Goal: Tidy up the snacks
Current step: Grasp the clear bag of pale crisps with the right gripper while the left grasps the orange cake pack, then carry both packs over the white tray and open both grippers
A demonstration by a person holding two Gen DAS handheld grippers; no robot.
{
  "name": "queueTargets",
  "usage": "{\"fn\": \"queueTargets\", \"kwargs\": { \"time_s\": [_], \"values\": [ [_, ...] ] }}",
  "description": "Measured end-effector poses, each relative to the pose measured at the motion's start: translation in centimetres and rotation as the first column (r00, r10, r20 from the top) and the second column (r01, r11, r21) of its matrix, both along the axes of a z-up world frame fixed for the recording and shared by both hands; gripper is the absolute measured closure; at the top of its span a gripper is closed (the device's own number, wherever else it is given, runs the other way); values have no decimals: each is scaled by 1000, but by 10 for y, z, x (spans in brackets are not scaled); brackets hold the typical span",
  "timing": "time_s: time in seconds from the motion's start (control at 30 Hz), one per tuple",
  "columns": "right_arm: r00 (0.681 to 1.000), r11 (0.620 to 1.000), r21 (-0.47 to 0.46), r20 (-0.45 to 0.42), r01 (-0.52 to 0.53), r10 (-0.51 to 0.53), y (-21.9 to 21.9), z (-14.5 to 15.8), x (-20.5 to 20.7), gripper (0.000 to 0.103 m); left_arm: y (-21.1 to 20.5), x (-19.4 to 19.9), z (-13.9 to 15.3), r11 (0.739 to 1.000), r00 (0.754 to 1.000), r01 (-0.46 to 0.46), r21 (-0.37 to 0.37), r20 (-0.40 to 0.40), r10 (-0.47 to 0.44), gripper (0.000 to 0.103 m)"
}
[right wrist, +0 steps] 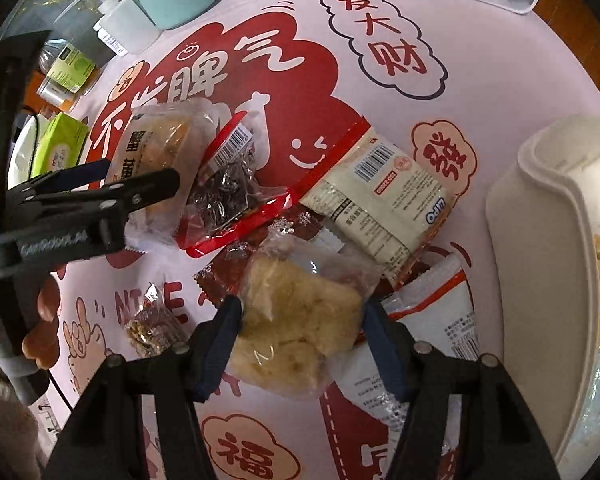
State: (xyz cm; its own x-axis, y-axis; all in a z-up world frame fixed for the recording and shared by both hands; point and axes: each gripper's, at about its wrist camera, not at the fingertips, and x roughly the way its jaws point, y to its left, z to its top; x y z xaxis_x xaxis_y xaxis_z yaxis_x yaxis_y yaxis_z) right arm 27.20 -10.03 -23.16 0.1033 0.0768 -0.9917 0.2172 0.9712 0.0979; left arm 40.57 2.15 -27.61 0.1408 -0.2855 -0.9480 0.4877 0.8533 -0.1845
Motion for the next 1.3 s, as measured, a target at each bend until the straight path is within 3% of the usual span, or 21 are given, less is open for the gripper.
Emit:
{"fn": "queueTargets", "kwargs": {
  "time_s": [0.07, 0.13, 0.53, 0.7, 0.93, 1.3],
  "values": [
    [1000, 1000, -9, 4, -10, 10, 2, 1, -1, 42, -1, -1, -4, 1000, 1000, 6, 6, -6, -6, 6],
    [1000, 1000, -18, 6, -17, 17, 5, 1, -1, 43, -3, -3, -7, 1000, 999, 20, -3, -35, -20, 22],
    [992, 996, -40, 91, -83, 86, 24, 38, -21, 43, 20, -46, 19, 999, 1000, -21, 29, -18, 22, 29],
    [985, 995, -40, 141, -93, 97, 25, 62, -37, 43, 32, -83, 60, 1000, 999, -17, -2, 45, 17, 29],
    [962, 990, -49, 237, -131, 139, 23, 109, -75, 43, 33, -150, 139, 998, 988, 17, -61, 153, -8, 29],
    [898, 978, -131, 393, -161, 200, -26, 197, -149, 43, -25, -234, 241, 984, 966, 28, -178, 257, 19, 29]
  ]
}}
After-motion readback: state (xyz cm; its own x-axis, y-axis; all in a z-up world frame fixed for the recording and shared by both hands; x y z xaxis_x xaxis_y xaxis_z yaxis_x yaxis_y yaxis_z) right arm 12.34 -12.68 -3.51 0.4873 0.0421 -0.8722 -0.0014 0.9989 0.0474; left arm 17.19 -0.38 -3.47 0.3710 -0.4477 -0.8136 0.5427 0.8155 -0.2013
